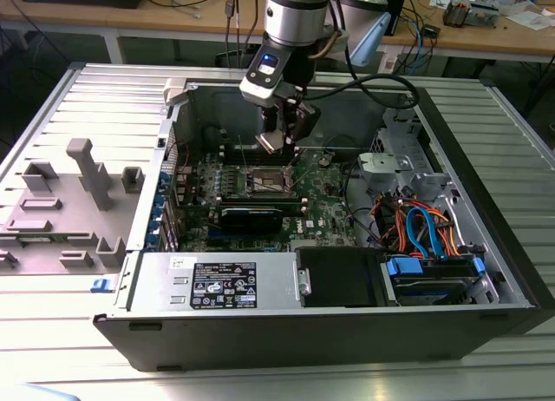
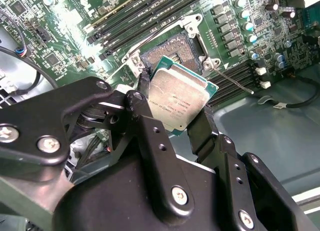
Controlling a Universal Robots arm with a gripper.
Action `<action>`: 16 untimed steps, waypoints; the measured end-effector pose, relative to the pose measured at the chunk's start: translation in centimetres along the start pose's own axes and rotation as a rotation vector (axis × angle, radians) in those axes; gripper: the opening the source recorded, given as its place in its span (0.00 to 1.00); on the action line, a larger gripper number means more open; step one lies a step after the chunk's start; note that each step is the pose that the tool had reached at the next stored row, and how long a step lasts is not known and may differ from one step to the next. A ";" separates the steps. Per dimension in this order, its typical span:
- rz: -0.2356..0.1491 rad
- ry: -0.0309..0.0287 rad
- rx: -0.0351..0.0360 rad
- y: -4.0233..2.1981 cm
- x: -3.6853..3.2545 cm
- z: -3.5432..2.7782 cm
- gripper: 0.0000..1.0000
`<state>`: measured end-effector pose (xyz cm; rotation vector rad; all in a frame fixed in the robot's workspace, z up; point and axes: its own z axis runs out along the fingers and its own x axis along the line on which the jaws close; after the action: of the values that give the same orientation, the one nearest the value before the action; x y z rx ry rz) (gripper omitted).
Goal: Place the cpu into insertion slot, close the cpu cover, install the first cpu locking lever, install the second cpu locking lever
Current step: 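Place the cpu into insertion slot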
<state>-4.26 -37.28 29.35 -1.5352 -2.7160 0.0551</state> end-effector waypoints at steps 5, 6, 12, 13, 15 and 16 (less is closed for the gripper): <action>0.019 0.0008 0.0000 0.00 0.00 0.02 0.55; 0.022 0.0010 -0.0001 0.00 0.00 0.02 0.55; 0.039 0.0017 0.0000 0.00 0.00 0.04 0.55; 0.041 0.0017 0.0000 0.00 0.00 0.04 0.55; 0.046 0.0019 0.0000 0.00 0.00 0.04 0.55; 0.048 0.0020 -0.0001 0.00 0.00 0.05 0.55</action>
<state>-4.26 -37.28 29.30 -1.6001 -2.6773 0.0543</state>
